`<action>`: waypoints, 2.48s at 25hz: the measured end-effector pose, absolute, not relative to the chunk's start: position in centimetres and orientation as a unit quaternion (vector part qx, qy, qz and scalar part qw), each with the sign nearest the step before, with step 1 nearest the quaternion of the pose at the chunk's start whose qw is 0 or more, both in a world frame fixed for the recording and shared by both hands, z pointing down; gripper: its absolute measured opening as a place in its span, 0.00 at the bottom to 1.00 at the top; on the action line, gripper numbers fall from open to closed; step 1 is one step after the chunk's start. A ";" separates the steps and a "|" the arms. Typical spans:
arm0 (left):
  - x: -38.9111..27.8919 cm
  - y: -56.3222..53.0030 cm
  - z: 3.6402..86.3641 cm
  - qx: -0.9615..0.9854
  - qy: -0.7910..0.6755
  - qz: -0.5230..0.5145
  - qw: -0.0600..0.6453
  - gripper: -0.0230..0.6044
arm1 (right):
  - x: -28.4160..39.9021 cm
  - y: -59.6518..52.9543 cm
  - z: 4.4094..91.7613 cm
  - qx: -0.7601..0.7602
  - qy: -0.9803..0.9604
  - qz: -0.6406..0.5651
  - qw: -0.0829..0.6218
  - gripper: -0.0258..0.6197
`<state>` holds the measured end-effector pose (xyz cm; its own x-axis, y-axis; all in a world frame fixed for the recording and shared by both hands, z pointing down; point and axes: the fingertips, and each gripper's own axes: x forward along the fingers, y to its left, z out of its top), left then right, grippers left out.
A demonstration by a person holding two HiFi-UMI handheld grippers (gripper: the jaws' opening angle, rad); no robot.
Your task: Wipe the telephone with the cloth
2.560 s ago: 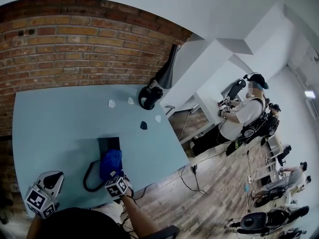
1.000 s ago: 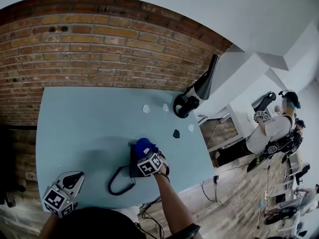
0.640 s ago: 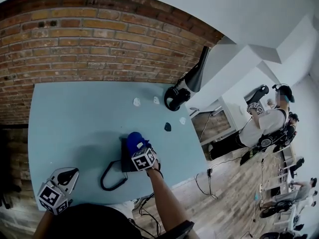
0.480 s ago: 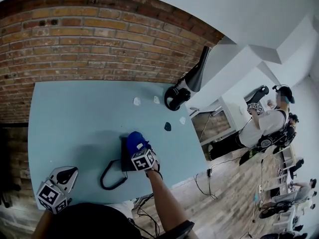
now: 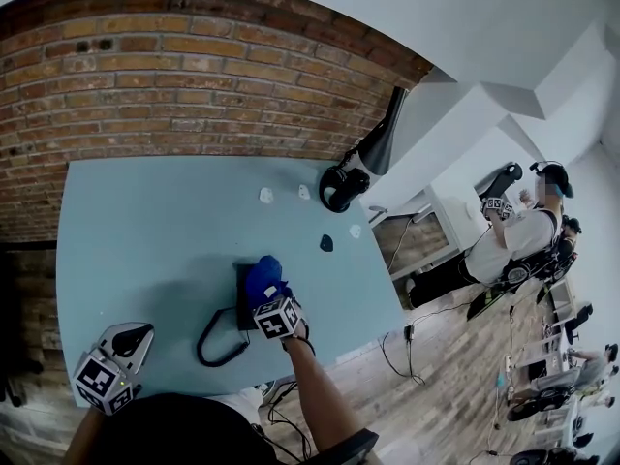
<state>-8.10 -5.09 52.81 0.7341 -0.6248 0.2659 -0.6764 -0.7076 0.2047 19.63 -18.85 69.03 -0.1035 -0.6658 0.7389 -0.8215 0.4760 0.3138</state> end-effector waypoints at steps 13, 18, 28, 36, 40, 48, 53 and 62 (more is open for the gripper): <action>-7.2 -4.5 52.4 0.925 -0.339 0.099 0.141 0.02 | 19.3 -16.4 70.1 0.510 -0.738 0.106 0.428 0.16; -7.0 -4.4 52.6 0.926 -0.336 0.099 0.142 0.02 | 19.1 -14.7 70.9 0.515 -0.738 0.110 0.423 0.16; -6.7 -4.0 52.9 0.929 -0.327 0.102 0.144 0.02 | 18.9 -12.1 72.2 0.512 -0.735 0.116 0.428 0.16; -6.2 -3.9 52.9 0.932 -0.317 0.106 0.144 0.02 | 19.1 -10.3 73.0 0.513 -0.730 0.128 0.433 0.16; -6.3 -3.6 53.3 0.932 -0.316 0.105 0.144 0.02 | 19.2 -9.3 73.5 0.518 -0.727 0.135 0.430 0.16; -6.4 -3.6 53.3 0.930 -0.321 0.105 0.145 0.02 | 19.5 -6.3 75.5 0.508 -0.722 0.204 0.424 0.15; -6.8 -3.4 53.3 0.927 -0.329 0.101 0.148 0.02 | 20.7 -5.4 74.3 0.526 -0.725 0.306 0.321 0.16; -7.0 -3.7 53.7 0.924 -0.333 0.102 0.156 0.02 | 25.5 -13.1 61.3 0.585 -0.752 0.145 0.266 0.16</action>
<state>-6.99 -3.66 53.70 0.7578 -0.5830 0.2930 -0.6469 -0.7299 0.2209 25.48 -13.08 61.28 -0.1735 -0.8032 0.5698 -0.9577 0.2725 0.0925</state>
